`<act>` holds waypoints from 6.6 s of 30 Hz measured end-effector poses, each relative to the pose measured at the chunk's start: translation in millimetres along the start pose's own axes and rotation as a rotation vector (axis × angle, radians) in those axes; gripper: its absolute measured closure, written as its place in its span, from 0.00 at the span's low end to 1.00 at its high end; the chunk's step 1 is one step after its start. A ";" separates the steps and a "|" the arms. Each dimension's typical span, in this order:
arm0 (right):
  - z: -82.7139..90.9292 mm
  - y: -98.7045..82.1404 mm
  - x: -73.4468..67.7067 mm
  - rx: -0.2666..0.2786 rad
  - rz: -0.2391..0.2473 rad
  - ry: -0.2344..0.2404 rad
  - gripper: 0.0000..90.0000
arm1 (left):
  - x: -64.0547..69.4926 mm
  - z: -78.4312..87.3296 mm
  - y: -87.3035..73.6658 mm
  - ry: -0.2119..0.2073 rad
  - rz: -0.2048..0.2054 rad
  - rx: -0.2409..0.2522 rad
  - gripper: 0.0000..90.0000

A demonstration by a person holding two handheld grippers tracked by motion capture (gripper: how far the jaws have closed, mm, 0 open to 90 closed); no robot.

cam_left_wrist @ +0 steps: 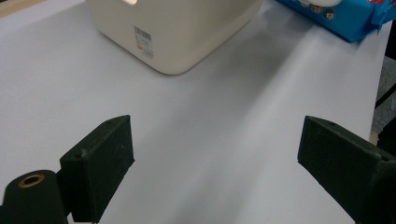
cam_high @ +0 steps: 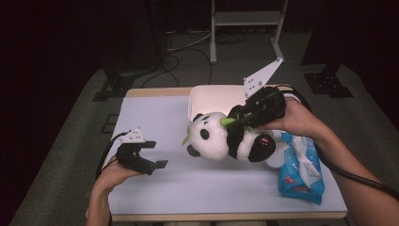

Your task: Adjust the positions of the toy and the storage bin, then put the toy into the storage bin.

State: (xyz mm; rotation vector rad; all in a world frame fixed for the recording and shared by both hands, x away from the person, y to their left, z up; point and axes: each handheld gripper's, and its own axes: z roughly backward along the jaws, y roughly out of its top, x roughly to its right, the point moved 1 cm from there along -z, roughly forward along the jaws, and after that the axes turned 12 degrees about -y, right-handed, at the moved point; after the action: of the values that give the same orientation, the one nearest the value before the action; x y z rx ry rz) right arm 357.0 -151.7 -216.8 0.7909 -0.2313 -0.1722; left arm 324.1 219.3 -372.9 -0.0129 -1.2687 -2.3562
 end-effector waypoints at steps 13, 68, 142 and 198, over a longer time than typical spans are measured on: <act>5.3 6.1 15.6 -0.002 -0.014 -0.004 0.81 | -1.1 0.7 -0.2 0.000 0.000 0.005 0.11; -77.2 -9.6 148.4 -0.088 -0.094 -0.011 0.81 | -7.3 13.7 -8.2 0.009 0.040 0.031 0.11; -33.6 -89.2 103.6 -0.044 -0.320 -0.094 0.50 | 1.4 -1.5 -1.6 -0.027 0.012 0.013 0.11; 10.3 -173.9 45.4 0.021 -0.409 -0.171 0.39 | -1.9 -11.6 -5.4 -0.007 0.026 0.002 0.11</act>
State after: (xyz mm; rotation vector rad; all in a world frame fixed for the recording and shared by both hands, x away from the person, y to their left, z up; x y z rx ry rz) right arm 386.3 -289.8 -328.6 0.8384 -0.2310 -0.6257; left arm 326.1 213.5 -384.2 -0.0368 -1.2673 -2.3348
